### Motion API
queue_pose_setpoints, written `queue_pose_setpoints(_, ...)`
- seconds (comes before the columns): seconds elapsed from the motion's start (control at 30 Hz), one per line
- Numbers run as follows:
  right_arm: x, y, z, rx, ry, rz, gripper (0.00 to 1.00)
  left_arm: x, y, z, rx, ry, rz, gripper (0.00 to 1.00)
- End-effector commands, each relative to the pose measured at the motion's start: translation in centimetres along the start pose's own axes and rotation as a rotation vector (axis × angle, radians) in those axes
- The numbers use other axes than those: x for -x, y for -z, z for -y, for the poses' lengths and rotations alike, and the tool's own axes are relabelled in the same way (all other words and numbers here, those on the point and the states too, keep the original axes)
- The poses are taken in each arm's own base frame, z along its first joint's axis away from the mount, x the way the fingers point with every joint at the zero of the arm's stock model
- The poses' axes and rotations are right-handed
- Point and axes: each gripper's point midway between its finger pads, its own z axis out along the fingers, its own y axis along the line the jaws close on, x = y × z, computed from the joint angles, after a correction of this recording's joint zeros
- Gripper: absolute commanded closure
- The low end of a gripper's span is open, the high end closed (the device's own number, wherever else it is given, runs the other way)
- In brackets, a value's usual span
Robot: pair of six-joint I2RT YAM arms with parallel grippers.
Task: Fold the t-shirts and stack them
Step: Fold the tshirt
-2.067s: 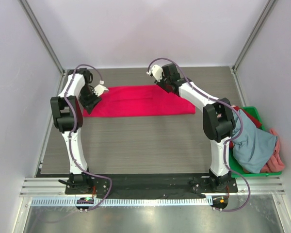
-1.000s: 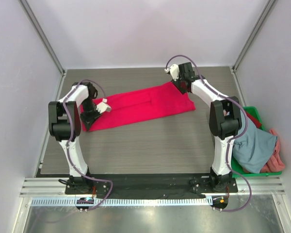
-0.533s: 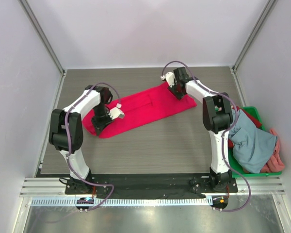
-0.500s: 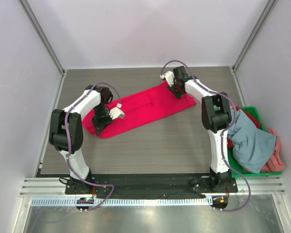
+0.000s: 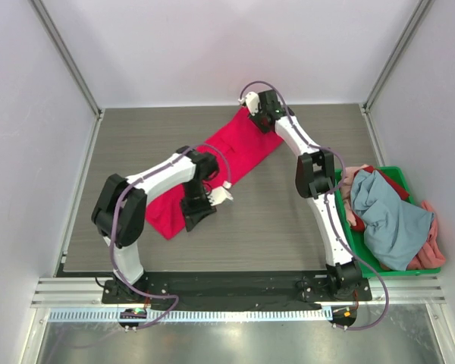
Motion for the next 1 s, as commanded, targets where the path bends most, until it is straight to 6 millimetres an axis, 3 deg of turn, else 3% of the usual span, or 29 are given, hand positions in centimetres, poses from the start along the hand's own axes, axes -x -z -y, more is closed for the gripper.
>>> queue_pose_setpoints(0.0, 2.5, -2.2, -1.9, -0.009, 0.017, 0.105, 0.65, -1.1, 2.3, 7.3, -0.222, 0.06, -0.121, 0.66)
queue_pose_setpoints(0.07, 4.8, -2.0, -0.6, -0.068, -0.035, 0.183, 0.62, 0.1, 2.9, 7.8, -0.217, 0.047, -0.09, 0.64)
queue_pose_setpoints(0.13, 6.8, -0.7, 0.8, -0.127, -0.069, 0.225, 0.62, 0.7, 3.8, 6.6, -0.145, 0.045, -0.075, 0.64)
queue_pose_setpoints(0.17, 8.7, 1.3, 2.0, -0.153, -0.098, 0.268, 0.6, 0.6, 3.8, 6.0, -0.112, 0.045, -0.078, 0.65)
queue_pose_setpoints(0.27, 10.1, 4.2, 3.3, -0.174, -0.14, 0.296, 0.56, -0.8, 3.2, 3.4, -0.016, 0.057, -0.096, 0.68)
queue_pose_setpoints(0.3, 11.9, 7.3, 4.6, -0.196, -0.17, 0.343, 0.56, -1.0, 2.8, 2.5, 0.014, 0.052, -0.086, 0.69)
queue_pose_setpoints(0.33, 10.6, 7.2, 4.2, -0.184, -0.187, 0.316, 0.55, -2.6, 1.9, 1.6, 0.029, 0.067, -0.133, 0.7)
queue_pose_setpoints(0.37, 11.2, 8.2, 4.6, -0.189, -0.202, 0.35, 0.54, -3.2, 1.4, 1.2, 0.033, 0.07, -0.146, 0.71)
queue_pose_setpoints(0.4, 12.9, 11.7, 5.6, -0.2, -0.224, 0.408, 0.53, -3.4, 0.9, 0.6, 0.047, 0.069, -0.141, 0.72)
queue_pose_setpoints(0.43, 11.2, 11.0, 4.5, -0.17, -0.226, 0.372, 0.53, -4.5, 0.0, 0.6, 0.029, 0.085, -0.169, 0.73)
queue_pose_setpoints(0.5, 11.7, 13.0, 4.0, -0.137, -0.246, 0.4, 0.53, -4.7, -1.0, -0.2, 0.047, 0.096, -0.163, 0.73)
queue_pose_setpoints(0.63, 7.6, 11.4, 0.0, -0.018, -0.262, 0.307, 0.53, -5.0, -2.9, -1.1, 0.045, 0.107, -0.189, 0.74)
queue_pose_setpoints(0.73, 4.9, 9.7, -1.8, 0.023, -0.287, 0.239, 0.54, -4.8, -3.8, -1.5, 0.037, 0.116, -0.191, 0.74)
queue_pose_setpoints(0.97, 1.8, 6.2, -3.6, 0.065, -0.326, 0.141, 0.56, -4.9, -5.9, -2.5, 0.045, 0.131, -0.218, 0.74)
